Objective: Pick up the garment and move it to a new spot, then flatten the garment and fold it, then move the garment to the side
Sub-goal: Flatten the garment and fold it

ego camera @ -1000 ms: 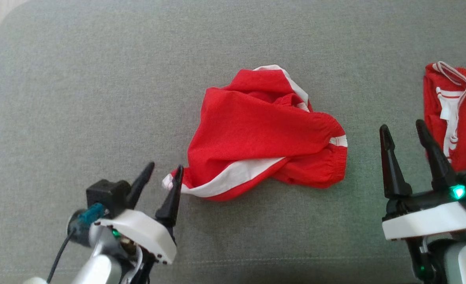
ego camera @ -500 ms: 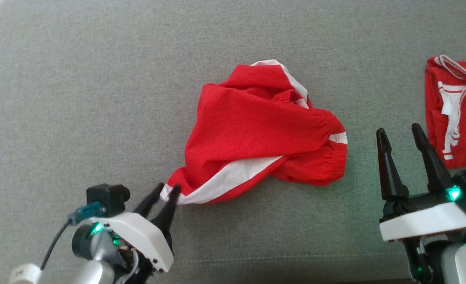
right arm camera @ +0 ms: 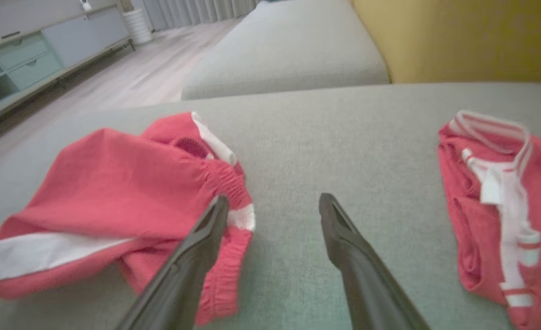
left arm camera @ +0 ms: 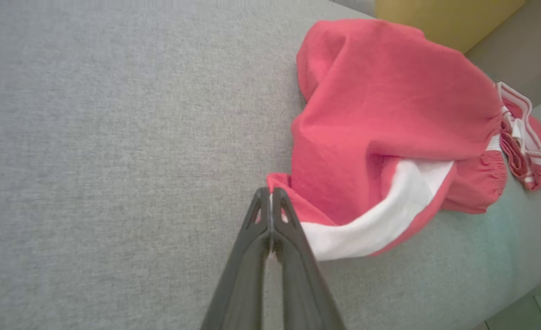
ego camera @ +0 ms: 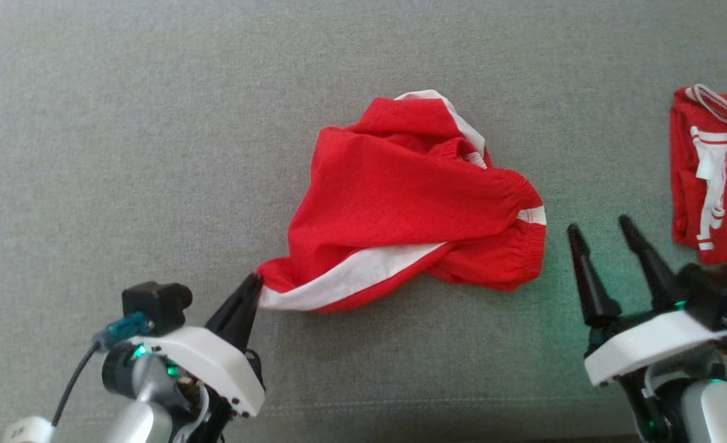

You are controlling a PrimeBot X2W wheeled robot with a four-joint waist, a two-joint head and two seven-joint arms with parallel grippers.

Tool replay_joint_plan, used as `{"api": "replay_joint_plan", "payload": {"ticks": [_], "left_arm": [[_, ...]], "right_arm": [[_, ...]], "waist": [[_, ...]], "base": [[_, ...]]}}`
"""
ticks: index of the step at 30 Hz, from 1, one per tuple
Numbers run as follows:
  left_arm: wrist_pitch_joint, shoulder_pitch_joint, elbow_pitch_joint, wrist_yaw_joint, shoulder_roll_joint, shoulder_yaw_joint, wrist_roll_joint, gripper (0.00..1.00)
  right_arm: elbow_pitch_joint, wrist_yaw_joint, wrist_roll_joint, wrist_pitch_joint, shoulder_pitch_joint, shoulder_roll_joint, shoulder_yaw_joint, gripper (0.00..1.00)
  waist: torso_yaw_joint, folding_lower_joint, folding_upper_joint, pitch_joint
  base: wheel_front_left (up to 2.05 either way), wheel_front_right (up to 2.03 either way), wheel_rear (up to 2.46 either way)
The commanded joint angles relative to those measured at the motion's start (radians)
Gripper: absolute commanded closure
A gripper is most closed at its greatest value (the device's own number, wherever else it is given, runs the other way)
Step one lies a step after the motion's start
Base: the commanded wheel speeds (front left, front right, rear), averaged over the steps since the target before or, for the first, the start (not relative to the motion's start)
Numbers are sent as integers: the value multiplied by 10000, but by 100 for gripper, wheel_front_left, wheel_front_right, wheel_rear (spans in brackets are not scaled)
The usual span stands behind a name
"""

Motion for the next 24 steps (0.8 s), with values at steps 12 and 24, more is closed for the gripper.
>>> {"api": "replay_joint_plan", "payload": {"ticks": [12,24], "left_arm": [[-377,-1006,-563,-7,111,312,314,100],[-1876,-1719,-1004,-75,-52,717,643,100]], "right_arm": [[1301,65,960,905,-1708,-1123,1542,0],[380,65,1692,521,-1904,-1549,1587,100]], "waist": [[259,0,-1,642],[424,0,-1,300]], "base": [[0,0,0],[0,0,0]]}}
